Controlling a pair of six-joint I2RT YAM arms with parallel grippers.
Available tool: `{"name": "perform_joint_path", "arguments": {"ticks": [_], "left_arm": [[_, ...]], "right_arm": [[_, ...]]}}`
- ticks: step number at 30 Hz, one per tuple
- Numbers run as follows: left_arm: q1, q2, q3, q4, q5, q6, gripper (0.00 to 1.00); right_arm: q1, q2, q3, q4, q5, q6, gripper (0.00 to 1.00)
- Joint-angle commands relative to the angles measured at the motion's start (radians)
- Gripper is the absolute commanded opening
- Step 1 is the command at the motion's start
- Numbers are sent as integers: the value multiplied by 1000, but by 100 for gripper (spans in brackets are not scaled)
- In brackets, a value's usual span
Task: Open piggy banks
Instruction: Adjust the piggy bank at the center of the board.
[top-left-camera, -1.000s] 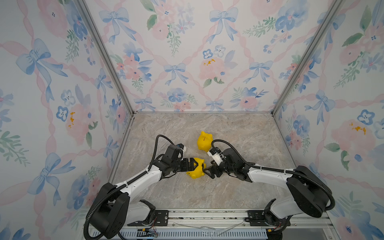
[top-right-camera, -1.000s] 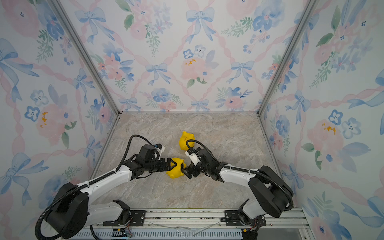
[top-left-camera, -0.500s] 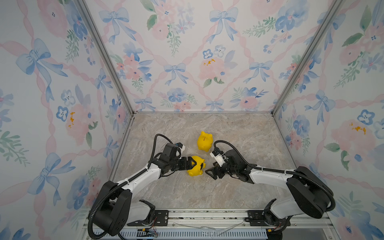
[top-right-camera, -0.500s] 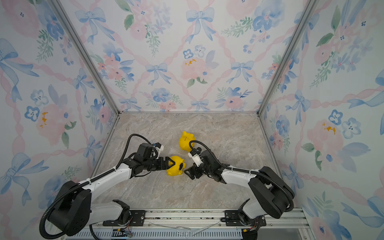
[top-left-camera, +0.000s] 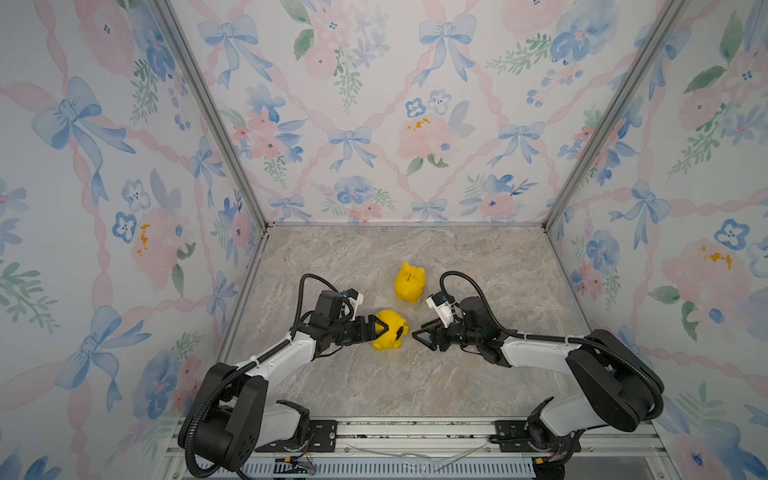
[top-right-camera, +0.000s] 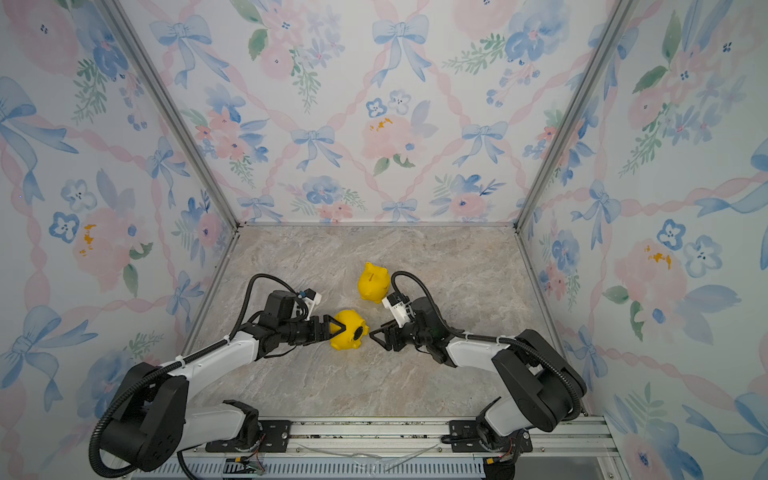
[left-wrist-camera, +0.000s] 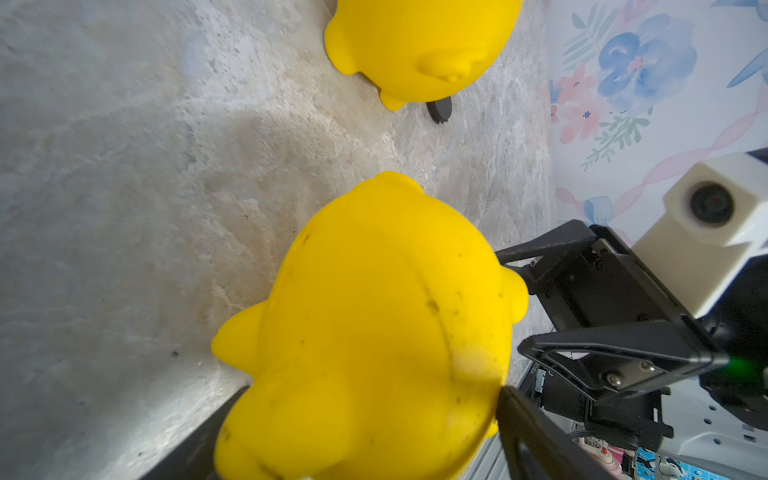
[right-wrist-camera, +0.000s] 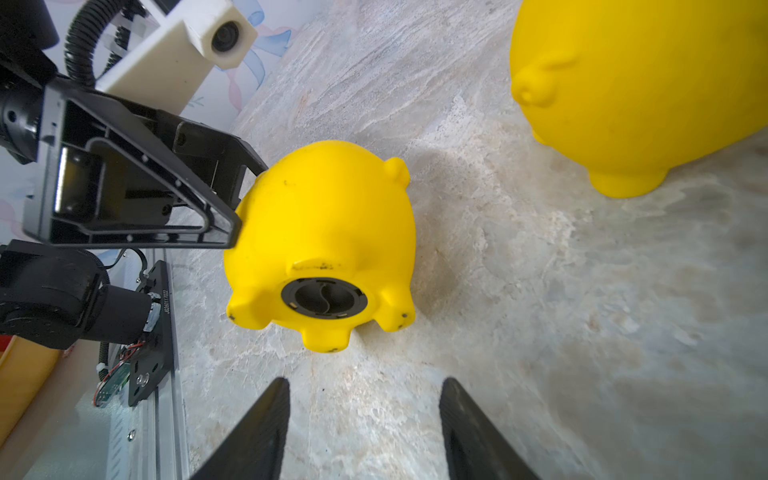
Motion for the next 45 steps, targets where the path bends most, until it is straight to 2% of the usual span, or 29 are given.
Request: {"name": "perform_joint_path", "arguments": {"ticks": [1, 8, 12, 22, 26, 34, 38, 45], "left_arm": [[18, 3, -24, -10, 23, -2, 91], [28, 5, -7, -17, 43, 7, 92], [28, -10, 35, -94, -37, 44, 98], [31, -44, 195, -238, -146, 135, 98], [33, 5, 283, -246, -116, 177, 98], [31, 230, 428, -246, 2, 257, 98], [13, 280, 426, -246, 24, 269, 98], [-27, 232, 347, -234, -5, 241, 97]], "right_arm": [[8, 24, 17, 54, -31, 19, 58], [47, 49, 44, 55, -11, -1, 55], [54, 61, 39, 81, -11, 13, 55], [61, 76, 42, 75, 16, 13, 54], [61, 97, 52, 81, 27, 15, 55], [55, 144, 67, 98, 36, 24, 55], [48, 178, 62, 120, 40, 37, 55], [47, 210, 73, 137, 50, 46, 55]]}}
